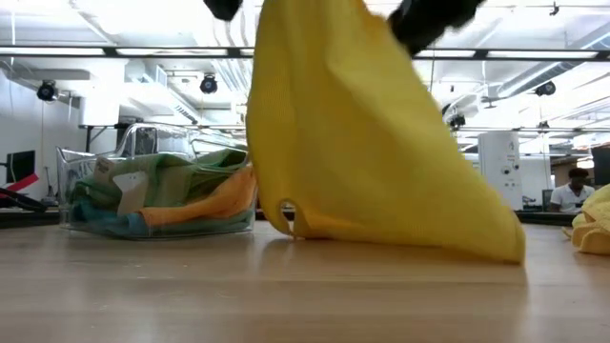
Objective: Fold microfiber towels
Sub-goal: Fold the left yellow microfiber cloth
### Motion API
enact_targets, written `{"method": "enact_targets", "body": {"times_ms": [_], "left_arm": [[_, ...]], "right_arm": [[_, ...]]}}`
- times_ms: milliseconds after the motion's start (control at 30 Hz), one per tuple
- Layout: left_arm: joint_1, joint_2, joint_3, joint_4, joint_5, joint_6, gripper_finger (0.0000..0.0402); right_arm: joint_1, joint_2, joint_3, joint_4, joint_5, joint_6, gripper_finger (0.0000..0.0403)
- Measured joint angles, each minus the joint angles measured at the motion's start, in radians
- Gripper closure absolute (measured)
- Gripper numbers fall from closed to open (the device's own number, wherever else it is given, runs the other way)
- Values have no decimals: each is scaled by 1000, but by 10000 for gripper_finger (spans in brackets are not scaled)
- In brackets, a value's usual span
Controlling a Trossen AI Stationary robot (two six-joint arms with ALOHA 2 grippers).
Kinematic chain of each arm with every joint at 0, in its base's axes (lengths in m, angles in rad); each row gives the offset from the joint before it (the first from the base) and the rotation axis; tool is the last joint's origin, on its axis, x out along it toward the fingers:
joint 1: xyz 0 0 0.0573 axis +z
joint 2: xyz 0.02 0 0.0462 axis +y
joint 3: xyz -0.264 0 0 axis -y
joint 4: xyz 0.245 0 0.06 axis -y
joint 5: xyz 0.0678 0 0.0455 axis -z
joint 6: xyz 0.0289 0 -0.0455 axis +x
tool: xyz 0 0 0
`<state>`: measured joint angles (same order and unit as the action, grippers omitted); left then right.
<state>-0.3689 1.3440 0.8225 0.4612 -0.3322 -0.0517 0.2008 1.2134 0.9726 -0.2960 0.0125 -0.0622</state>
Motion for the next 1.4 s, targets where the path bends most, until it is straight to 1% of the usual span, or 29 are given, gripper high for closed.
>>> {"method": "enact_targets", "body": {"times_ms": [133, 233, 333, 433, 533, 700, 767, 900, 967, 1033, 1100, 1167, 1233, 1267, 1333, 1400], "left_arm": [[18, -71, 2, -2, -27, 57, 401], [48, -115, 5, 0, -35, 92, 401], [94, -144, 5, 7, -43, 115, 401], [140, -148, 5, 66, -44, 121, 401], [179, -143, 6, 136, -43, 179, 401], [237, -147, 35, 156, -42, 278, 401], [254, -148, 46, 158, -42, 307, 401], [258, -149, 61, 111, -40, 320, 402], [248, -150, 62, 51, -33, 269, 402], [228, -148, 51, -24, -8, 205, 401], [204, -136, 43, -103, 18, 143, 401], [177, -120, 38, -175, 23, 80, 401], [151, -99, 38, -207, 29, 28, 402], [138, -88, 38, -219, 39, 8, 401], [115, -59, 38, -215, 69, -26, 402], [89, -31, 38, -218, 93, -56, 402]], "right_arm": [[0, -75, 134, -199, 72, -32, 394], [0, -91, 238, -310, 149, -74, 394], [0, -92, 330, -374, 226, -111, 394], [0, -91, 405, -415, 319, -133, 394], [-1, -91, 461, -457, 424, -157, 394], [-1, -90, 532, -531, 606, -171, 394], [-2, -93, 551, -564, 634, -169, 394], [0, -95, 563, -645, 638, -107, 394], [3, -96, 561, -712, 617, -45, 394], [9, -97, 551, -775, 538, 9, 394], [10, -97, 535, -807, 402, 43, 394], [11, -97, 512, -820, 232, 88, 394], [11, -97, 481, -819, 85, 144, 394], [12, -97, 462, -819, 30, 170, 394], [25, -97, 411, -800, -35, 225, 394], [43, -97, 349, -759, -46, 275, 394]]}}
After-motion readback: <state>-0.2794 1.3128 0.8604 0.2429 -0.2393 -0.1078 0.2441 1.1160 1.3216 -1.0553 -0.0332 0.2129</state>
